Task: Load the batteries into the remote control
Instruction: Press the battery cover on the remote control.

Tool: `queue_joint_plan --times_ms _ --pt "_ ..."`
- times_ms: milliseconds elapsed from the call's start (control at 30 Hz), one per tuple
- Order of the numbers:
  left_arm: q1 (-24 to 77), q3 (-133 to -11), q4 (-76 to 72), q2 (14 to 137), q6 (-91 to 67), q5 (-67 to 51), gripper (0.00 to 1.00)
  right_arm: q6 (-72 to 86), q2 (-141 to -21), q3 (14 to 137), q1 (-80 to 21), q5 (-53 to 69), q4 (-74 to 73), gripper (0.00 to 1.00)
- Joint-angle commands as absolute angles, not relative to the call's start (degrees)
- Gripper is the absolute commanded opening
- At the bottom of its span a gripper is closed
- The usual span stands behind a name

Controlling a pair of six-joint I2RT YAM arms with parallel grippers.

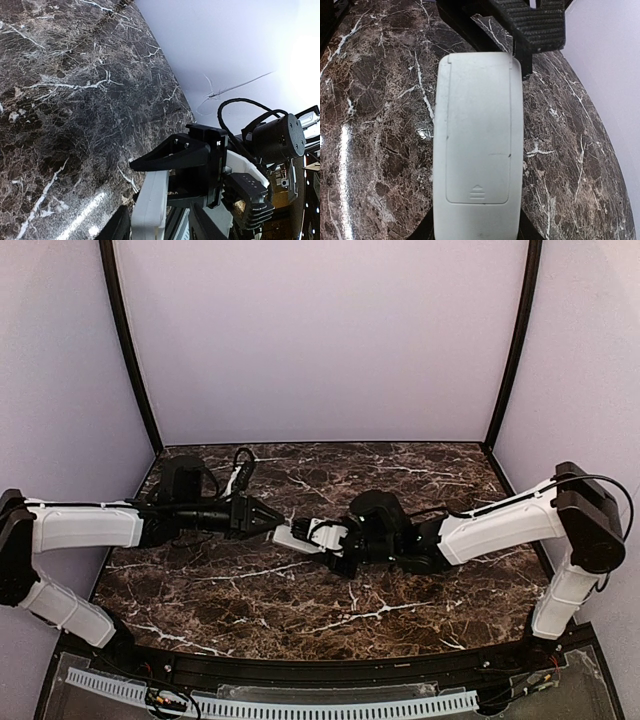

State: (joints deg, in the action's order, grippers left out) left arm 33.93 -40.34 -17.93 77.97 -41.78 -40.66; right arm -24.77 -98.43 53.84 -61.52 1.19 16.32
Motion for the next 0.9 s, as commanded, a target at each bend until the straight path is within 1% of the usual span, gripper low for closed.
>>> queue_joint_plan --times_ms 0,67,333,600,667,733,767,800,867 --pt "33.66 -39.6 -23.76 79.25 -44.24 -45.16 0.38 -23.98 -95.72 52.21 -61.86 1.2 20.22 0.0" --pt "33.66 -39.25 -25.23 79.8 -45.05 -45.85 0.34 -23.98 -95.06 51.59 -61.77 1.68 21.14 0.0" --pt "33.67 -38.27 -29.71 80.85 -47.02 -47.62 0.26 -21.49 -92.73 50.25 -61.17 5.74 23.79 0.0" --pt "33.94 -37.02 -32.7 81.2 -48.68 -48.27 0.23 -19.1 -92.01 50.57 -60.56 8.71 25.18 0.0" --pt "34.25 -37.11 -32.3 80.97 -48.1 -48.02 0.27 -18.89 -92.15 50.98 -60.48 9.25 24.86 0.0" --pt "34.12 -38.02 -29.65 79.79 -45.66 -46.78 0.37 -18.6 -92.2 51.19 -60.24 9.56 24.01 0.0" --pt "33.98 -38.56 -25.56 79.18 -42.75 -45.94 0.47 -18.19 -92.2 51.23 -60.0 9.89 23.44 0.0" --pt "33.43 -40.16 -23.28 77.71 -40.84 -43.94 0.51 -17.6 -92.11 51.05 -59.63 10.5 22.49 0.0" --pt "32.08 -42.85 -14.89 75.03 -33.43 -40.25 0.68 -15.69 -92.19 50.85 -58.69 12.73 20.7 0.0"
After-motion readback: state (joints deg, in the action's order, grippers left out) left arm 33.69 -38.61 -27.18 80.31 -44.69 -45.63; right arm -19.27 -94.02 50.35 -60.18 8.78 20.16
